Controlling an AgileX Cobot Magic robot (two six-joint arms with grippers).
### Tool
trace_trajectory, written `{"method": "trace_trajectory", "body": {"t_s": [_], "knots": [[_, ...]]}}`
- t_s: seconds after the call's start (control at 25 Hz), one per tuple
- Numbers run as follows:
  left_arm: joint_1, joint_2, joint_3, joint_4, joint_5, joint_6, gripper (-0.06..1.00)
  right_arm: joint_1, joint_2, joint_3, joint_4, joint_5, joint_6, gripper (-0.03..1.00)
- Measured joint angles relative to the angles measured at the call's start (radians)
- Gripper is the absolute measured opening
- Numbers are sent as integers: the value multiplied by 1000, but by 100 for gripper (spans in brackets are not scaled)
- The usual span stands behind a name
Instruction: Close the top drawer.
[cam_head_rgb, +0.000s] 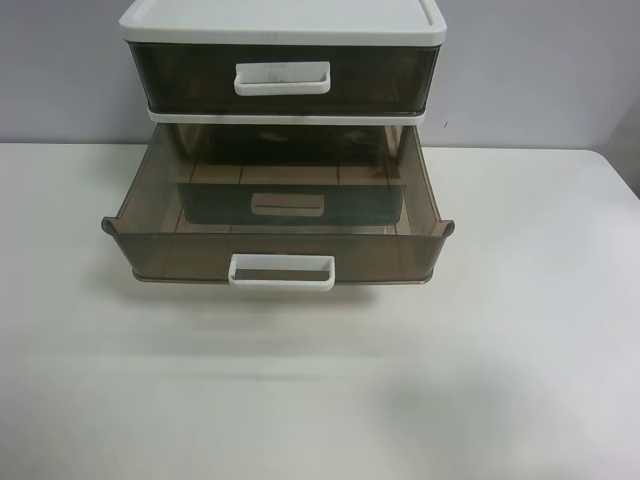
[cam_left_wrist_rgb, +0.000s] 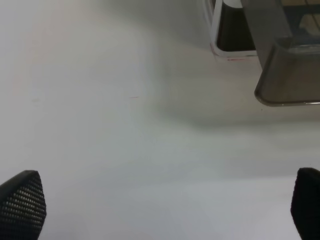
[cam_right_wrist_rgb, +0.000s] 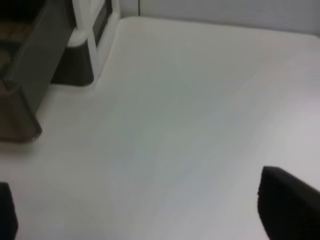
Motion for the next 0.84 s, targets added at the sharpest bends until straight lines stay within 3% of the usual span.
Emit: {"method": "trace_trajectory", "body": {"t_s": [0.36, 0.84], "knots": [[0, 0, 0, 0, 0, 0, 99, -23, -22, 20, -42, 75, 55, 93], [0, 0, 0, 0, 0, 0, 99, -23, -22, 23, -51, 75, 71, 92]]}}
